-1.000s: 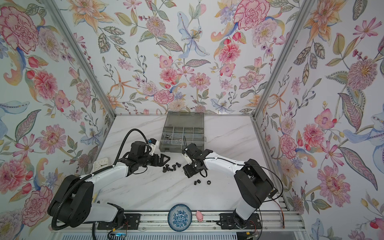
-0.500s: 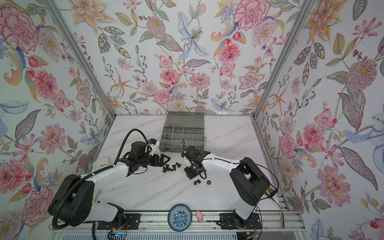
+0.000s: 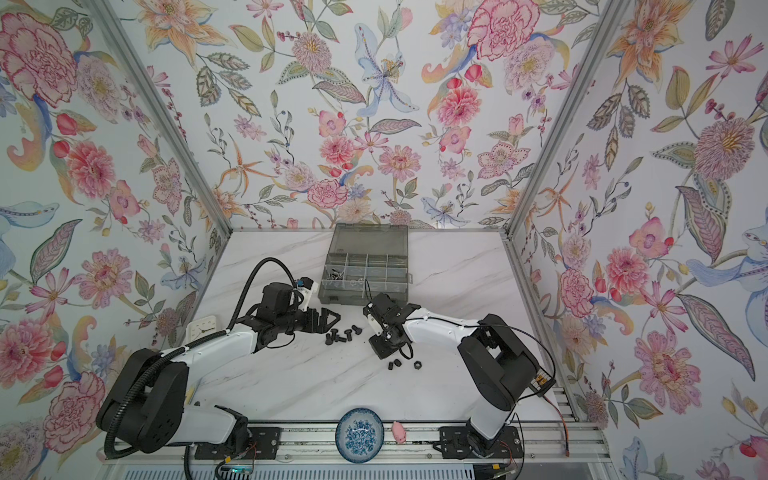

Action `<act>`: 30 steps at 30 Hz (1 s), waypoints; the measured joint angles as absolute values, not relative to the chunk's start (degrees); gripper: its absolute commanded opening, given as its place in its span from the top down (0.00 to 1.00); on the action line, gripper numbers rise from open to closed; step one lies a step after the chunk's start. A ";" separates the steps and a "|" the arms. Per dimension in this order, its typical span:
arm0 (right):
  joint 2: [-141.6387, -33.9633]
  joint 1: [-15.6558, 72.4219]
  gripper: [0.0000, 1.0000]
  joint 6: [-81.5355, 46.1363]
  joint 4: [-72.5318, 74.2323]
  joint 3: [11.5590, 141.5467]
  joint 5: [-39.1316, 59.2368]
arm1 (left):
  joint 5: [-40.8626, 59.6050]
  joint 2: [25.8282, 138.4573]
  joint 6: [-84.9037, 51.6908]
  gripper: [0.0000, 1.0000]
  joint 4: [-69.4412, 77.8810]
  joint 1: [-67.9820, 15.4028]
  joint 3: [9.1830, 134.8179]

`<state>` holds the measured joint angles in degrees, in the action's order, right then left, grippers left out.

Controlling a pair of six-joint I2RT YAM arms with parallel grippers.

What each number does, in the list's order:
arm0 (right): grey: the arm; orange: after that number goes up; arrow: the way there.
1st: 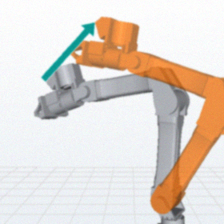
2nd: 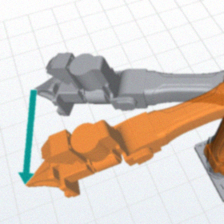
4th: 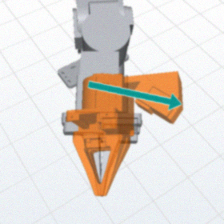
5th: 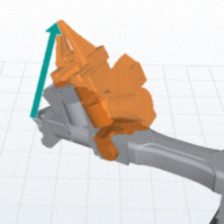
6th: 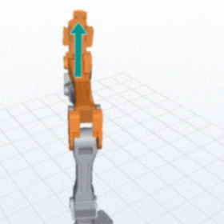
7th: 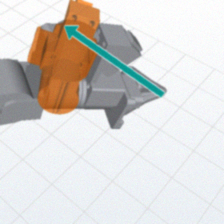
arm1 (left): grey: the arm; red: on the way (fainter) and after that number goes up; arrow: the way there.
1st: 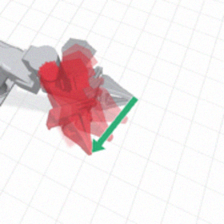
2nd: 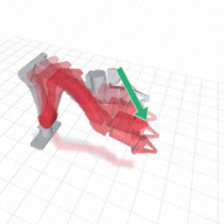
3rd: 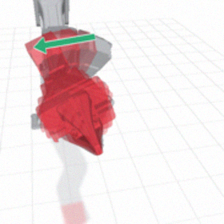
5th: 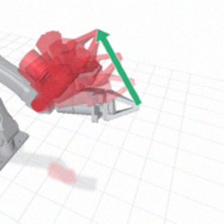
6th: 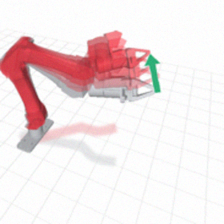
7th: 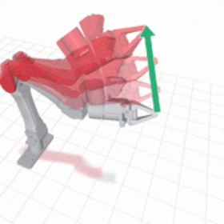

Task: Sort the screws and nuts into containers
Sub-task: 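Lower the right gripper and close it on the black hex nut, then lift the black hex nut with the right gripper and carry it over the box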

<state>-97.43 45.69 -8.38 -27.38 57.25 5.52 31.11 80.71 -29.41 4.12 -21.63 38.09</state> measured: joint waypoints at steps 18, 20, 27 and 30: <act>-91.26 43.77 1.00 -7.09 -27.00 59.31 5.80 | 31.11 80.71 -29.41 0.01 4.19 -21.63 38.09; -89.89 42.50 1.00 -6.37 -25.50 60.55 5.78 | 31.11 80.71 -29.41 0.01 4.27 -21.63 38.09; -88.90 38.20 1.00 -3.81 -15.79 63.48 4.91 | 31.14 80.68 -29.45 0.01 5.30 -21.63 37.98; -90.11 36.10 1.00 -2.94 -11.44 64.23 4.84 | 31.14 80.68 -29.47 0.01 5.72 -21.63 37.76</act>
